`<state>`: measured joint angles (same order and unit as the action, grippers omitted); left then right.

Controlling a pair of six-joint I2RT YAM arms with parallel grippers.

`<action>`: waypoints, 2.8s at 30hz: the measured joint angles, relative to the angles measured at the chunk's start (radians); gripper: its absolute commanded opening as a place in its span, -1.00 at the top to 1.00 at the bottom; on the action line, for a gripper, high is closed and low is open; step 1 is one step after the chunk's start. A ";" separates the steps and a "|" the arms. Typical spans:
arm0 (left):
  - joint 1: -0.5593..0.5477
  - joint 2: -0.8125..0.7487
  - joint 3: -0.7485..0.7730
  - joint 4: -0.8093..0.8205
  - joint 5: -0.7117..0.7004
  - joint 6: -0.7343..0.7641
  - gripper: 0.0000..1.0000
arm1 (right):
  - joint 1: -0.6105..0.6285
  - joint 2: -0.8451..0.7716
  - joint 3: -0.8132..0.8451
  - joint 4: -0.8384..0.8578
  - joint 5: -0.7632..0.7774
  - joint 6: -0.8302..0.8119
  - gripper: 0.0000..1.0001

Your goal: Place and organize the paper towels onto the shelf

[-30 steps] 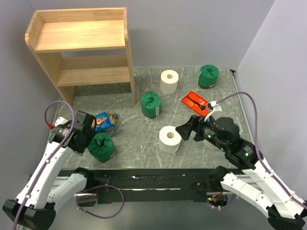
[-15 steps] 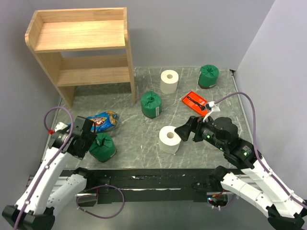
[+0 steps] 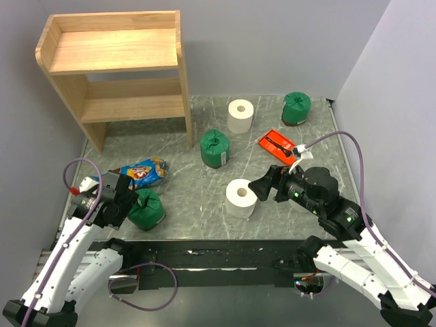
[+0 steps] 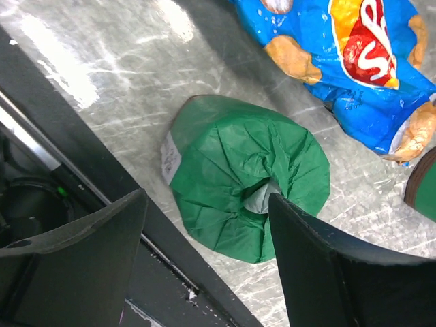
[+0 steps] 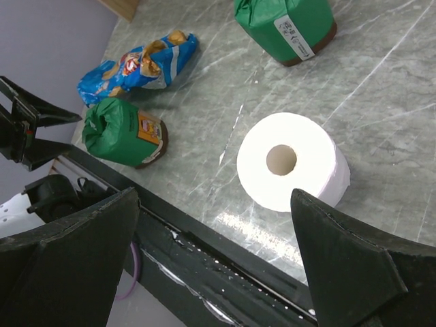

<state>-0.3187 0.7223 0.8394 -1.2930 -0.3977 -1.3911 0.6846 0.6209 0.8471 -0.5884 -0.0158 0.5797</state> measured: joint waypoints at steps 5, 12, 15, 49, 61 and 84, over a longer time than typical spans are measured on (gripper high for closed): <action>0.000 0.010 -0.058 0.038 0.040 0.002 -0.53 | 0.000 0.021 0.002 -0.008 0.006 0.000 -0.98; 0.000 0.079 -0.086 0.071 0.067 0.003 -0.52 | 0.000 0.020 0.003 -0.021 0.029 -0.012 -0.98; 0.000 0.080 -0.121 0.106 0.073 0.003 -0.46 | 0.000 0.020 0.004 -0.026 0.036 -0.016 -0.98; -0.039 0.087 -0.013 0.148 0.134 0.237 0.80 | 0.000 0.057 0.072 -0.085 0.062 -0.027 -0.97; -0.041 0.121 0.345 0.161 0.074 0.405 0.64 | 0.000 0.021 0.073 -0.086 0.047 -0.043 -0.98; 0.068 0.552 0.656 0.591 -0.028 0.450 0.49 | 0.000 -0.058 0.103 -0.084 -0.029 -0.056 -0.98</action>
<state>-0.2512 1.2739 1.4956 -0.7021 -0.4259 -0.9413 0.6846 0.5625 0.9501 -0.6727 -0.0452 0.5232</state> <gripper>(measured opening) 0.435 0.990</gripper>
